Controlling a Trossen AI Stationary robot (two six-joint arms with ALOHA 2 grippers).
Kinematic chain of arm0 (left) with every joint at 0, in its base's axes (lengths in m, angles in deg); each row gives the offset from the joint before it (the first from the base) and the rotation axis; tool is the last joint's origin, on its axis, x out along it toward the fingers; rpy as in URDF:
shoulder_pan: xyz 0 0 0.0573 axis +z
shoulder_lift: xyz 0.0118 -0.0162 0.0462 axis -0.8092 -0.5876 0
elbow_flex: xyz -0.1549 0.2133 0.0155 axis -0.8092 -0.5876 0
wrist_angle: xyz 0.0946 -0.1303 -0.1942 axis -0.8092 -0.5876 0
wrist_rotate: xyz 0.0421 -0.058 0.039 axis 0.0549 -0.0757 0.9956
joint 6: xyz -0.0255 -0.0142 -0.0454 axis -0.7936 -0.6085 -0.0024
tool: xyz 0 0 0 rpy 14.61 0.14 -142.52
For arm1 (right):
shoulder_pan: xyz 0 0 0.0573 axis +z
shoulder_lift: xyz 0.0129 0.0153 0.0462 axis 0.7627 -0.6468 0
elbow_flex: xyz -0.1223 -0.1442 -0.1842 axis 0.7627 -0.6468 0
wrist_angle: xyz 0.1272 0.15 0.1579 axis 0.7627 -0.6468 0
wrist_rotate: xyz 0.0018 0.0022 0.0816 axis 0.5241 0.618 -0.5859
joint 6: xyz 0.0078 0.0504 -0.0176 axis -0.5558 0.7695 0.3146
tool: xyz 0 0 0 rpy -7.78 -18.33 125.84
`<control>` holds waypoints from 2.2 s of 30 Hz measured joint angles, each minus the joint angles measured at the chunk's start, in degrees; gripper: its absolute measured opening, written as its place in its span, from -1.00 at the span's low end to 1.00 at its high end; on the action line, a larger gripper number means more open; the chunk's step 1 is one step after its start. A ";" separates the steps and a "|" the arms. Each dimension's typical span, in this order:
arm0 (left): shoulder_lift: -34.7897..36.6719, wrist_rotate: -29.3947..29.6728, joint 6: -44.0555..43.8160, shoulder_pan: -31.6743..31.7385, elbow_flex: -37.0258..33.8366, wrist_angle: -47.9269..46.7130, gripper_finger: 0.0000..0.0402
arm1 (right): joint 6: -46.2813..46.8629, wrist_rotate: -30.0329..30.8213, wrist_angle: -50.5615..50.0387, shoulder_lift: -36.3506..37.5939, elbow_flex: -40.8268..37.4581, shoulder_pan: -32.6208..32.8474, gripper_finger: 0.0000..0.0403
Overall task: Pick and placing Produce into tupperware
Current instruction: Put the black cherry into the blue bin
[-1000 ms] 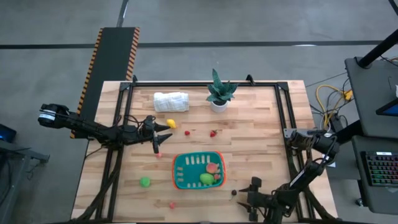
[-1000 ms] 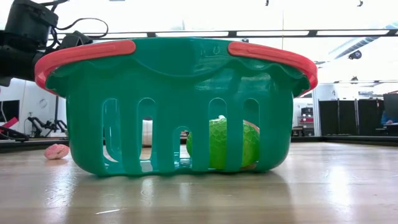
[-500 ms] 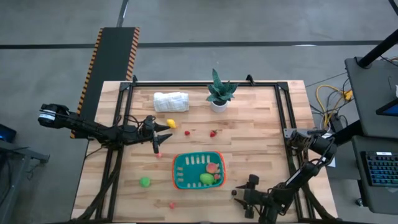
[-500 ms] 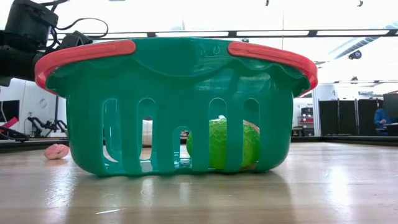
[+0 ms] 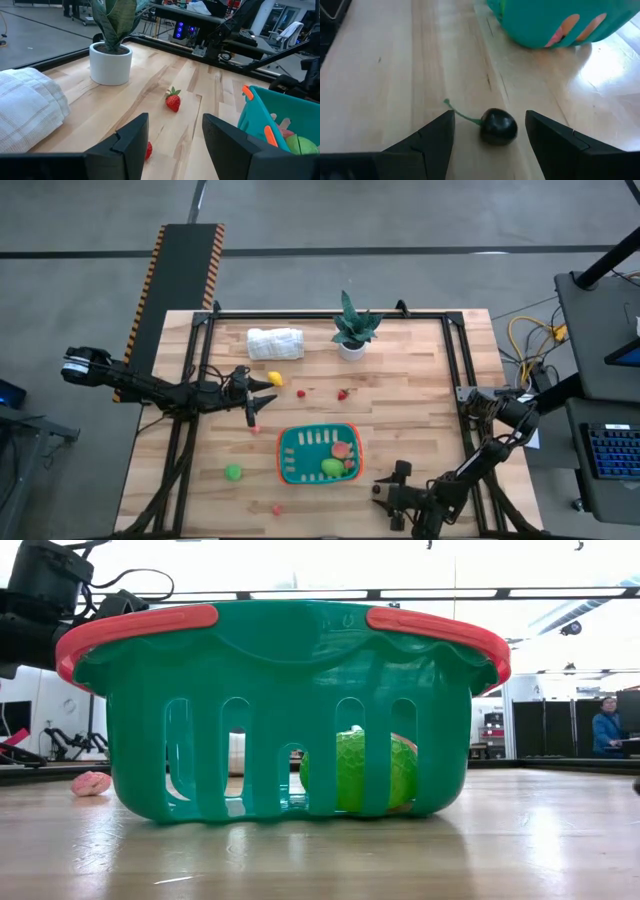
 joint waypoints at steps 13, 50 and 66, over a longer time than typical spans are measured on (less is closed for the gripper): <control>0.00 0.00 0.00 0.00 0.00 0.00 -0.14 | -0.35 -0.18 0.02 -0.02 0.00 -0.26 0.12; 0.00 0.01 0.00 -0.01 0.00 0.00 -0.14 | -0.57 -0.99 0.15 -0.02 0.02 -0.28 -0.49; 0.00 0.01 -0.01 -0.01 0.00 0.00 -0.14 | -2.23 -1.38 1.07 0.71 0.02 -0.29 -0.51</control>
